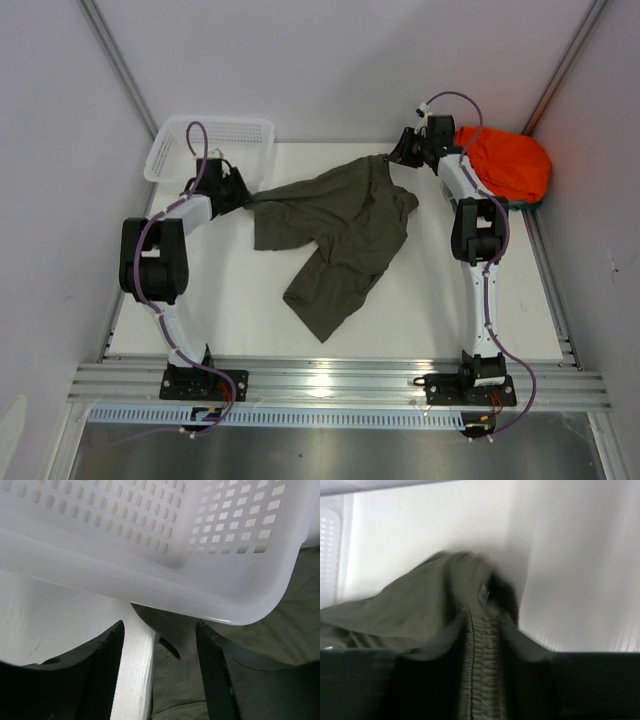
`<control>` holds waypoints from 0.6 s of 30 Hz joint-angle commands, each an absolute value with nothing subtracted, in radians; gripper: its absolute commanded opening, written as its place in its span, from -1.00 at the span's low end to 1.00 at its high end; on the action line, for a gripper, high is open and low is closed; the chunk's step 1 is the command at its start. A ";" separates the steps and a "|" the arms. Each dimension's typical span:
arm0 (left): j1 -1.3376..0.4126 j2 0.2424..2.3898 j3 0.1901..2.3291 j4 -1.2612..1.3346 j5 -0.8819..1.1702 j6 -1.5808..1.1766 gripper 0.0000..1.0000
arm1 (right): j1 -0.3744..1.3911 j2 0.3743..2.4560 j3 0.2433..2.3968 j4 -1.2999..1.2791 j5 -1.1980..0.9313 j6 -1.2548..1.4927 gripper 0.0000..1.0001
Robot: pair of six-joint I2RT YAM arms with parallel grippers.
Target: Fold and stack the shorts
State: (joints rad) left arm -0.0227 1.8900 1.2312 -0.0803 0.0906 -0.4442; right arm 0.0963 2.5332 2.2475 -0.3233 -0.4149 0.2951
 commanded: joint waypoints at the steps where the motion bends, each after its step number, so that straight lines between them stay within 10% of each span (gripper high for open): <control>1: -0.011 1.884 1.281 -0.077 0.097 -0.440 0.28 | 0.086 2.487 2.298 -0.265 -0.400 0.301 -0.17; 11: -0.060 1.648 1.119 -0.077 0.104 -0.451 0.52 | 0.040 2.249 2.085 -0.331 -0.489 0.339 0.15; 18: -0.265 1.389 0.847 0.032 0.144 -0.515 0.53 | -0.041 1.932 1.530 -0.135 -0.607 0.376 0.16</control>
